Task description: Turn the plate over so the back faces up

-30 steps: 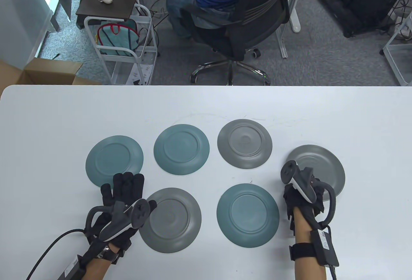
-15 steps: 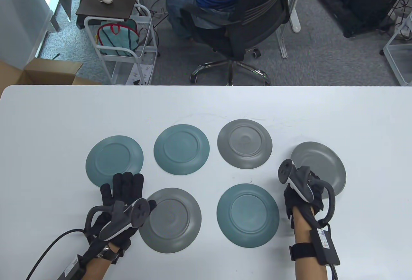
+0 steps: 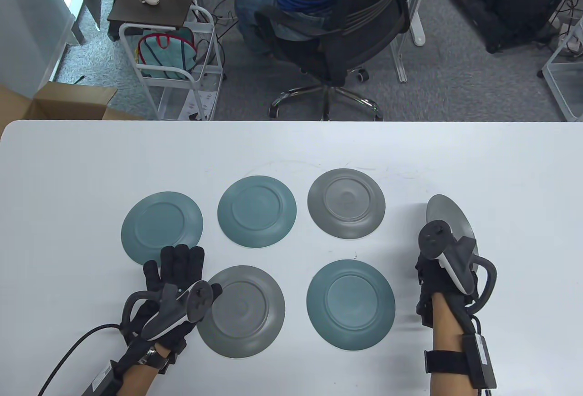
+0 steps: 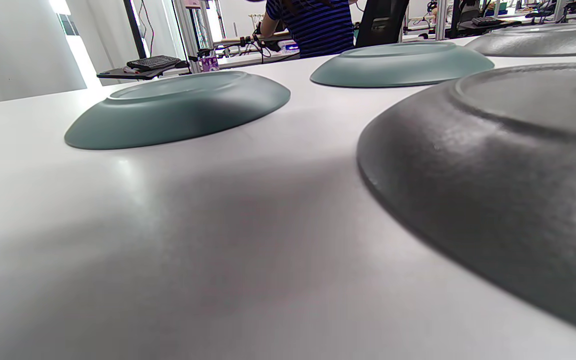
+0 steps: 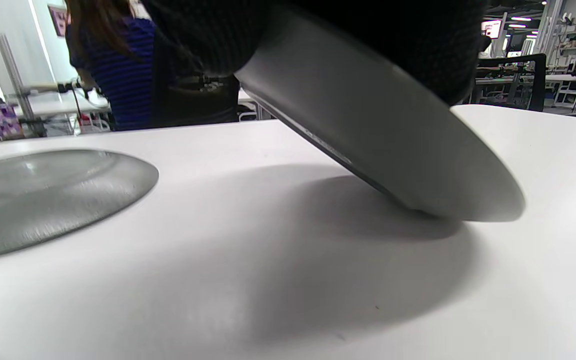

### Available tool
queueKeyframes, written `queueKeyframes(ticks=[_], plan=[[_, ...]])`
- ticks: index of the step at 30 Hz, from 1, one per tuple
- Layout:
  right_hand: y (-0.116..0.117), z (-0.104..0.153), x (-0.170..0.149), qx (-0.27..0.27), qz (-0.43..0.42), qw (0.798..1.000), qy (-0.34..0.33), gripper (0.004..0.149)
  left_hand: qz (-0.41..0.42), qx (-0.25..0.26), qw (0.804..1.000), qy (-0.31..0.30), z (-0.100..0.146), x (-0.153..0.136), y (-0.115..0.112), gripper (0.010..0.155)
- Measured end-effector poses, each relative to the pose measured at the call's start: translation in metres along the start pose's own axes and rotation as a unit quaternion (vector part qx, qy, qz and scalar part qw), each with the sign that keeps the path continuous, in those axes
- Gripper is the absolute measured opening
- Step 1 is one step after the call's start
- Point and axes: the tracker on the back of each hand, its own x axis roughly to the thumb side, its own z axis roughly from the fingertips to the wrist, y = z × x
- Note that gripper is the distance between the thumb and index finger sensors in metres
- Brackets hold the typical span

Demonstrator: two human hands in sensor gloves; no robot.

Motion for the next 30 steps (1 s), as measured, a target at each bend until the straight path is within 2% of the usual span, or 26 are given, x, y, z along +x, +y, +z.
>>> queueKeyframes(ticks=[6, 8, 11, 16, 24, 30], plan=[[-0.019, 0.006, -0.012, -0.036, -0.115, 0.993, 0.010, 0.049, 0.005, 0.011, 1.000, 0.000, 0.002, -0.001, 0.005, 0.086], [-0.023, 0.006, -0.016, -0.031, -0.160, 0.987, 0.016, 0.050, 0.006, 0.012, 1.000, 0.000, 0.002, -0.001, 0.006, 0.086], [-0.030, 0.008, -0.021, -0.049, -0.188, 0.981, 0.024, 0.053, 0.005, 0.011, 1.000, -0.001, 0.002, -0.001, 0.005, 0.086], [-0.037, 0.009, -0.036, -0.038, -0.267, 0.962, 0.044, 0.057, 0.003, 0.010, 1.000, -0.002, 0.002, 0.000, 0.005, 0.086], [-0.032, 0.008, -0.077, -0.040, -0.379, 0.918, 0.108, 0.061, 0.003, 0.008, 1.000, -0.001, 0.001, 0.000, 0.004, 0.086], [-0.017, 0.009, -0.103, -0.020, -0.398, 0.905, 0.150, 0.067, 0.003, 0.010, 1.000, 0.000, 0.001, 0.000, 0.005, 0.086]])
